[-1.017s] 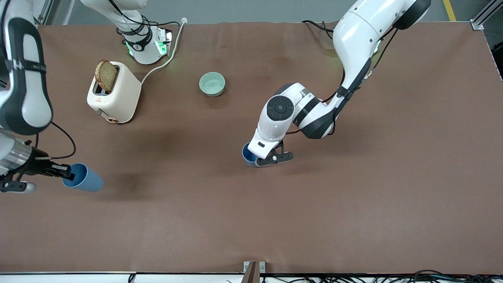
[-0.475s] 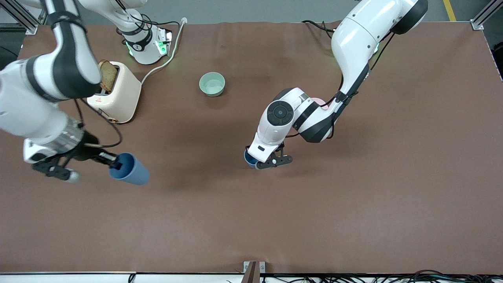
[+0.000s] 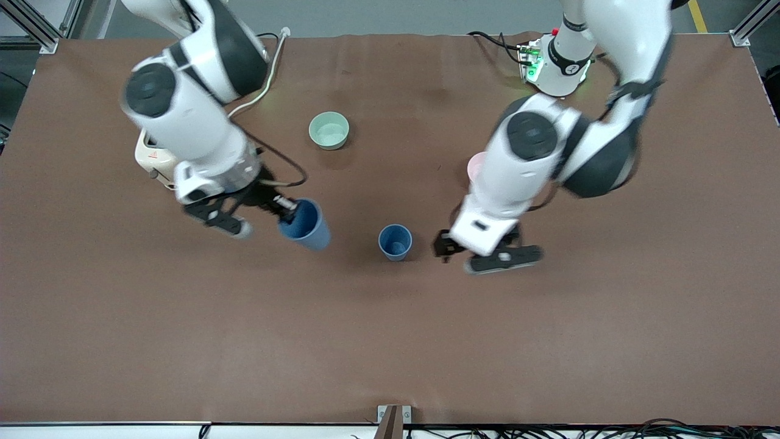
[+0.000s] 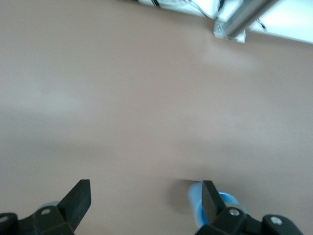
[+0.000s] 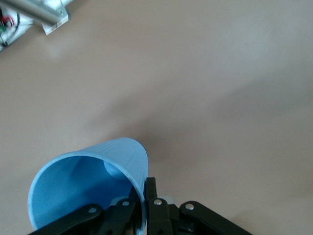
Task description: Stack blue cups with both arms
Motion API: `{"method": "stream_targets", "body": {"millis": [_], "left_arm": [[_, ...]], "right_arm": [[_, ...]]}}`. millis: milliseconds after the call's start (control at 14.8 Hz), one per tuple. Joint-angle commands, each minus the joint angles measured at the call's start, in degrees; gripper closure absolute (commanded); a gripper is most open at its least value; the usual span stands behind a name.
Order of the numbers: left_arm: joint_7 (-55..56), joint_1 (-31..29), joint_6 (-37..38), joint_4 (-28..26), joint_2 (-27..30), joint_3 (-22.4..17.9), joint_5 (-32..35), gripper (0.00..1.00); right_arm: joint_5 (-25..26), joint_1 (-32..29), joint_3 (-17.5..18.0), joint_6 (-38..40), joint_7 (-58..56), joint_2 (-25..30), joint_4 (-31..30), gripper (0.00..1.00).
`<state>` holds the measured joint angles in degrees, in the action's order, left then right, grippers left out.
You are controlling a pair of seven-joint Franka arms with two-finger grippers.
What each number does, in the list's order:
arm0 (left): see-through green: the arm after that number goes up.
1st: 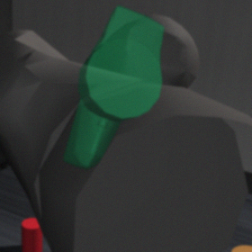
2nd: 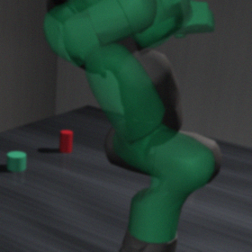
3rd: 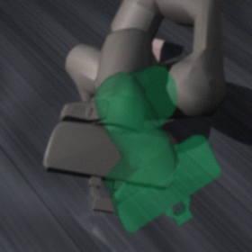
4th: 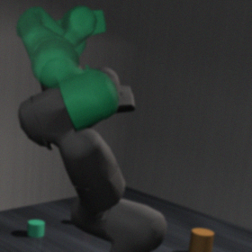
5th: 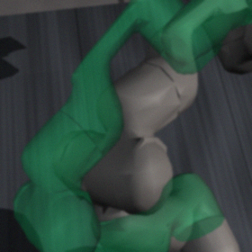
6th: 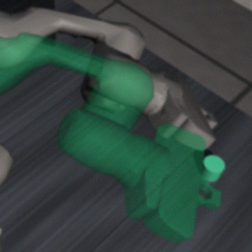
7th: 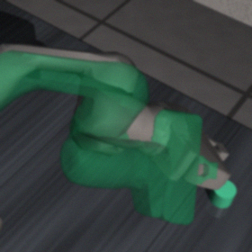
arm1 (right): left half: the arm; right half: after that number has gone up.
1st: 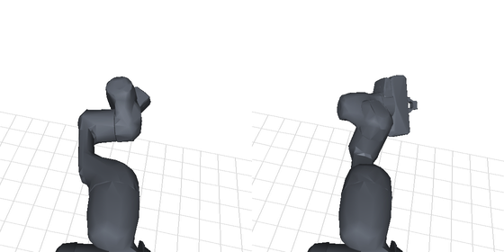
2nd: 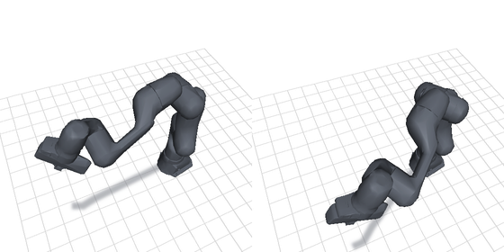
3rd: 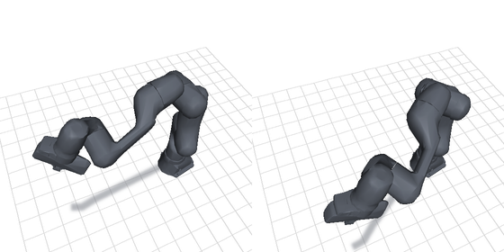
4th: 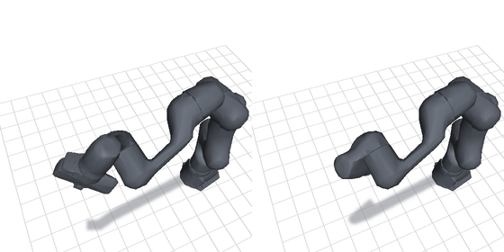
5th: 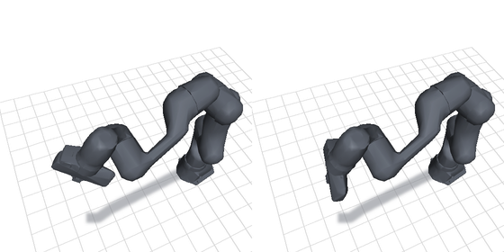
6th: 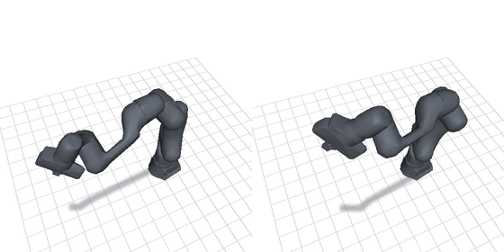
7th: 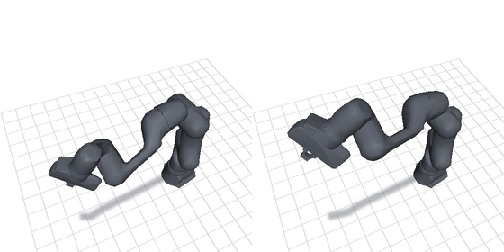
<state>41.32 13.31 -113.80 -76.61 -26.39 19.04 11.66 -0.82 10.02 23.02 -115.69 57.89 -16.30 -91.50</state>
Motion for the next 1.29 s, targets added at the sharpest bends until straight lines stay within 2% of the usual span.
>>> {"method": "stream_targets", "body": {"millis": [0,271,542,610,814,1220], "left_arm": [[-6.4,-4.4,6.9,-2.6,8.2,0.3,0.0,0.00],[-17.7,-8.9,17.1,-2.5,15.7,0.3,-1.2,0.00],[-30.5,-14.6,26.8,-2.9,22.6,-0.1,-5.4,0.00],[-31.8,-14.8,27.4,-3.5,23.7,-1.5,-7.9,0.00],[-37.1,-7.6,27.7,-7.9,27.1,-13.6,-10.2,0.00],[-36.8,-10.1,28.1,-11.3,29.8,-13.9,-12.7,0.00]], "right_arm": [[2.9,5.1,0.4,-1.2,7.4,-7.1,4.9,0.99],[5.1,8.6,0.4,-8.0,11.4,-14.5,7.6,0.99],[5.7,9.7,0.4,-10.0,11.1,-17.5,7.6,0.99],[5.7,9.8,0.4,-10.0,11.1,-17.6,7.6,0.99],[5.6,10.1,0.4,-10.0,10.7,-18.6,7.6,0.99],[5.7,9.1,0.4,-9.8,9.6,-18.4,7.8,0.99]]}}
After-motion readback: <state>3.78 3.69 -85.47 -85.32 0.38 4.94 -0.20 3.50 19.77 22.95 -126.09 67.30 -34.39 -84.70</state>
